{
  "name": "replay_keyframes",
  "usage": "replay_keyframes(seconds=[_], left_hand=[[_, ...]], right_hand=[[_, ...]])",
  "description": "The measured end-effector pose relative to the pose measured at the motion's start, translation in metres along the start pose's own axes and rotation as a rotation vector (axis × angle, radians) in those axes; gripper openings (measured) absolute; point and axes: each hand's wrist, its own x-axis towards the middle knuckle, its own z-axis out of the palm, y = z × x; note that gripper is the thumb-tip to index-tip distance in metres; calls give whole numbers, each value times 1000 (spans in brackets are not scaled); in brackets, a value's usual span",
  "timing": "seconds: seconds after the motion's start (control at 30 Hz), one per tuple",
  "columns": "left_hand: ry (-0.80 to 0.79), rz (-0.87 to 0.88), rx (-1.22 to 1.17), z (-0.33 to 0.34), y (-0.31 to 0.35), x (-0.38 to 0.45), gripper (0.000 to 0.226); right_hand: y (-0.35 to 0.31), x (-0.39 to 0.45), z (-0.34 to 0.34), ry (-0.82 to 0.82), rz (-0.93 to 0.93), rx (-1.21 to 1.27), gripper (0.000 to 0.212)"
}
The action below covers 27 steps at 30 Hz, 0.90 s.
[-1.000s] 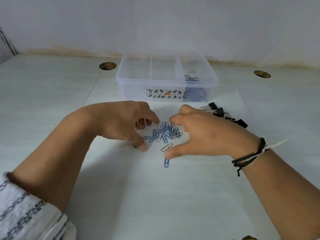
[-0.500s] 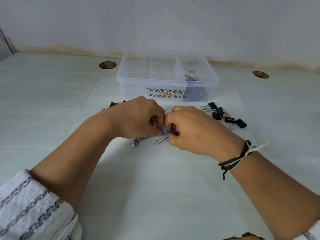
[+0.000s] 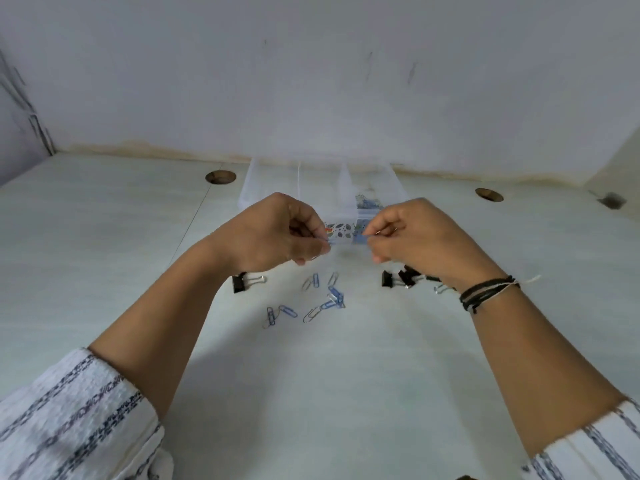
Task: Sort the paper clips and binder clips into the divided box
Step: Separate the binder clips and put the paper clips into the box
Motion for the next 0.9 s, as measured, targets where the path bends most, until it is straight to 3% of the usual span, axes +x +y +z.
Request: replay_keyframes(seconds=[0.1, 0.23, 0.33, 0.4, 0.47, 0.53, 0.6, 0.67, 0.8, 0.9], left_hand=[[129, 63, -24, -3, 22, 21, 8], [346, 79, 6, 1, 50, 69, 9], [339, 14, 70, 9, 60, 104, 13], [292, -62, 159, 13, 60, 116, 33], [299, -80, 257, 12, 55, 112, 48], [297, -38, 299, 8, 49, 91, 47], [192, -20, 384, 4, 43, 55, 41], [2, -69, 511, 0, 34, 15, 40], [-375, -212, 704, -8, 7, -52, 52], [-369, -228, 667, -4, -12, -67, 44]], right_hand=[[-1, 23, -33, 123, 36, 39, 9], [-9, 71, -57, 203, 59, -114, 10], [-18, 96, -58, 127, 71, -243, 15], [-20, 102, -56, 82, 76, -309, 21], [-19, 96, -59, 129, 70, -328, 24], [-15, 79, -61, 204, 21, -313, 23], [-13, 48, -52, 151, -31, -269, 24], [-14, 14, -29, -22, -98, -234, 28], [-3, -12, 33, -230, -299, -293, 44], [7, -13, 64, -306, -357, -359, 66]])
